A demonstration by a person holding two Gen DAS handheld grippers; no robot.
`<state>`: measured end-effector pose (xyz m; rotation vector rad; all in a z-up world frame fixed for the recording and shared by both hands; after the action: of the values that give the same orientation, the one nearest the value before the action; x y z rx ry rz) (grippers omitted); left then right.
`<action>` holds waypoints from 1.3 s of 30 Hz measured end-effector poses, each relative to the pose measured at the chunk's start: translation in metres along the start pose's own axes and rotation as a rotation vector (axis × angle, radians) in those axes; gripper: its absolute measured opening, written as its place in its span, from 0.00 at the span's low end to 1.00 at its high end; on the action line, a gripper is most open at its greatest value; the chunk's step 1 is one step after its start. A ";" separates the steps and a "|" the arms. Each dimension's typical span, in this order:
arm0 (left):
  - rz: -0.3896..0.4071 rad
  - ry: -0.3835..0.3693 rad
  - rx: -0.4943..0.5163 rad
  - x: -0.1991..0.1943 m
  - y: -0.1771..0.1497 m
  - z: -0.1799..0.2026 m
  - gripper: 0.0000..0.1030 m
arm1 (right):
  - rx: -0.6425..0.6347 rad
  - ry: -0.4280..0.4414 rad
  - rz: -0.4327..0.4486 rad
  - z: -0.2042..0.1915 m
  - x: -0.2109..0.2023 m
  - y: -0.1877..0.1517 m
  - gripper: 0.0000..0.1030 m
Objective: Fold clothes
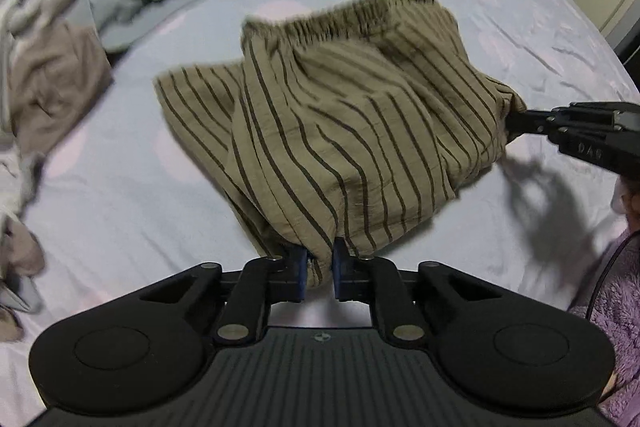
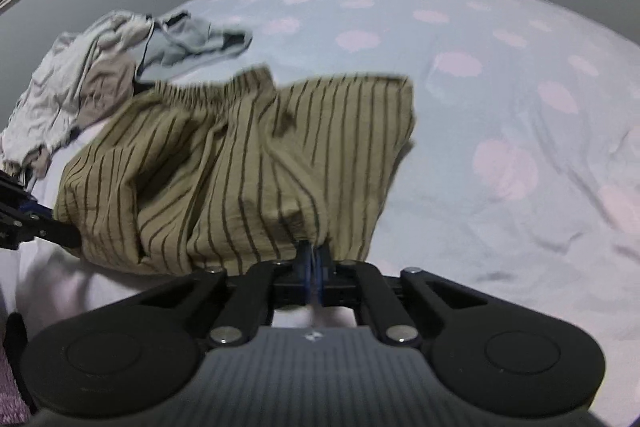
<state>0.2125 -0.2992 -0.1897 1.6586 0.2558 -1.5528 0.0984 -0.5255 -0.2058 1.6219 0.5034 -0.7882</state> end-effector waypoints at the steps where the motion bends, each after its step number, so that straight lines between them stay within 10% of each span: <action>1: 0.014 0.010 0.010 -0.007 0.003 -0.001 0.07 | -0.012 -0.016 0.015 0.002 -0.005 0.005 0.02; 21: -0.097 0.200 0.115 -0.002 -0.017 -0.033 0.06 | -0.079 -0.191 -0.056 0.030 0.002 -0.002 0.02; 26: -0.003 0.151 -0.002 -0.028 -0.010 -0.050 0.08 | -0.072 -0.209 -0.035 0.030 -0.014 0.003 0.21; 39: 0.287 0.050 -0.158 -0.040 0.048 0.003 0.14 | -0.139 -0.081 0.120 -0.024 -0.038 0.033 0.21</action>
<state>0.2325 -0.3159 -0.1329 1.5369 0.1539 -1.2470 0.1012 -0.5047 -0.1534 1.4717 0.3907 -0.7109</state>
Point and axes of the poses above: each gripper's, at about its wrist camera, not at the fingertips, and x roughly the way its jaws point, z to its right, y to its top, the point moved 6 cm from there along x, roughly the way its jaws point, and after that the axes turned 2 degrees about -x, right-handed, at the moved point
